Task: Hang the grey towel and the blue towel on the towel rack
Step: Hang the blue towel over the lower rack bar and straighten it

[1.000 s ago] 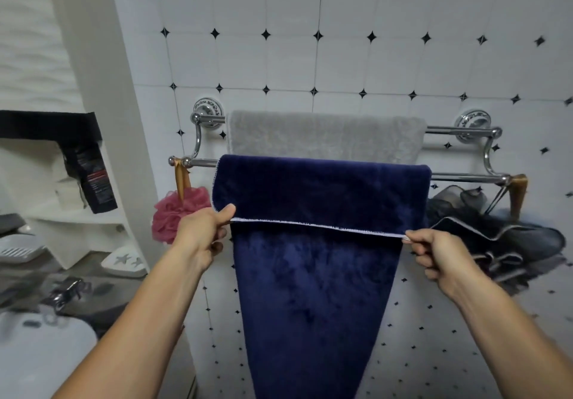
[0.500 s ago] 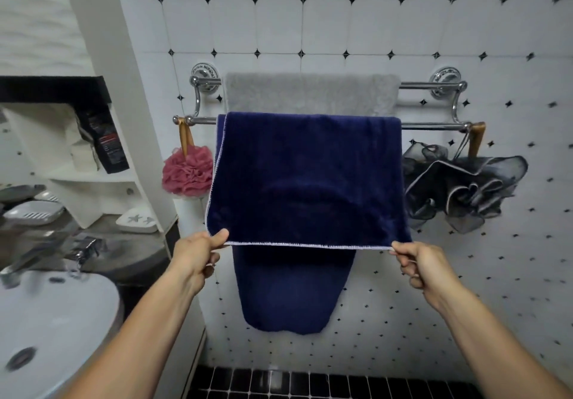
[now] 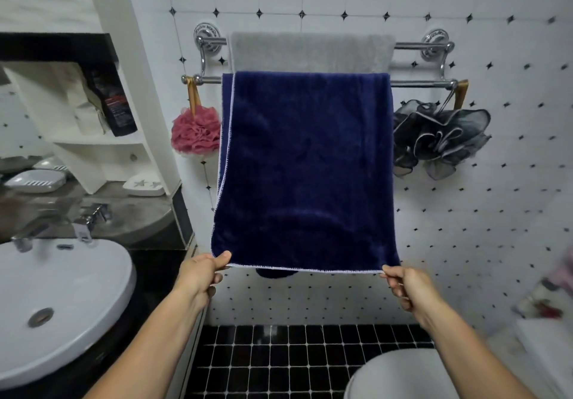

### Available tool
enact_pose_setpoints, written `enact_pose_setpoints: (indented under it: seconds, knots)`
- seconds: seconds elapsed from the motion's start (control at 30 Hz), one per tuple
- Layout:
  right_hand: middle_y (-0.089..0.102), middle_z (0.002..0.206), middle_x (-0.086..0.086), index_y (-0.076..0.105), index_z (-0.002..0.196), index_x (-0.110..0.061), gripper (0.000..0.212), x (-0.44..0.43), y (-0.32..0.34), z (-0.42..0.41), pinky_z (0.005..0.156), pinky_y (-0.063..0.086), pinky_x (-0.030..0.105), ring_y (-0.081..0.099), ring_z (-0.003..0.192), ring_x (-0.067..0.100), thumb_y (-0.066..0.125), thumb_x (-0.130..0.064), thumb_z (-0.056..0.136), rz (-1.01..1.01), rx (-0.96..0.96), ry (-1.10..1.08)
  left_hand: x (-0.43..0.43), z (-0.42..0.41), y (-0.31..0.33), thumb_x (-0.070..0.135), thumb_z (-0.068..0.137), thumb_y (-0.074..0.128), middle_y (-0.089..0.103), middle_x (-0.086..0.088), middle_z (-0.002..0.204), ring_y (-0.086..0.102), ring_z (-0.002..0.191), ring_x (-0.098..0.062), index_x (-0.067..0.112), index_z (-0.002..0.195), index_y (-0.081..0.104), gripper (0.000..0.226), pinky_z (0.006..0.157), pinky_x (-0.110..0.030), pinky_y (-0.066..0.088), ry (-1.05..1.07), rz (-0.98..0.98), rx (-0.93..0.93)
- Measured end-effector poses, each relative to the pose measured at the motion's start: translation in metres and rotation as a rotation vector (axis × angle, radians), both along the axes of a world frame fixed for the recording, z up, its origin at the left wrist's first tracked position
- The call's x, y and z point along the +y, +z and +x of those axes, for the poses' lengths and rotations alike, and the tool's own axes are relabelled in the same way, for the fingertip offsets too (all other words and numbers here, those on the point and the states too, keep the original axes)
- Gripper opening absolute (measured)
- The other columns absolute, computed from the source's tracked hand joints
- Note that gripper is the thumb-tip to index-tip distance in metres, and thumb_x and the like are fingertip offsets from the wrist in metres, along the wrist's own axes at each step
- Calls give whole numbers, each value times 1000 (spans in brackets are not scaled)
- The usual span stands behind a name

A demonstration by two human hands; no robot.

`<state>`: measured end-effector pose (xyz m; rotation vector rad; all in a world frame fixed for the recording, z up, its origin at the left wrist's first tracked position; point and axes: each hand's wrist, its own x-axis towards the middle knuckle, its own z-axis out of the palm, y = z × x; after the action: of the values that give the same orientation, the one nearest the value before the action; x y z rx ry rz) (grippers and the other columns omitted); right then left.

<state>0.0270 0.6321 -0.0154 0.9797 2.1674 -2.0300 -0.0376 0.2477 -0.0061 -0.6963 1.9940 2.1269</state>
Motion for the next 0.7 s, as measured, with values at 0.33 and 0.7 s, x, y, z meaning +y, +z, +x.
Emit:
enact_pose_setpoints:
  seconds: [0.33, 0.7]
  knots:
    - [47, 42, 1, 71, 76, -3, 22, -2, -37, 19, 48, 25, 27, 38, 46, 17, 66, -22, 86, 47, -258, 1, 0, 29, -46, 17, 87, 72, 45, 2, 41, 33, 30, -9, 17, 67, 44, 34, 35, -17, 21, -56, -42, -137]
    - [64, 57, 3, 63, 81, -5, 16, 26, -5, -44, 40, 31, 19, 50, 41, 14, 62, -20, 87, 374, -307, 275, 4, -36, -30, 6, 94, 55, 69, -12, 86, 57, 62, -22, 6, 98, 60, 6, 57, -29, 43, -118, -237, -114]
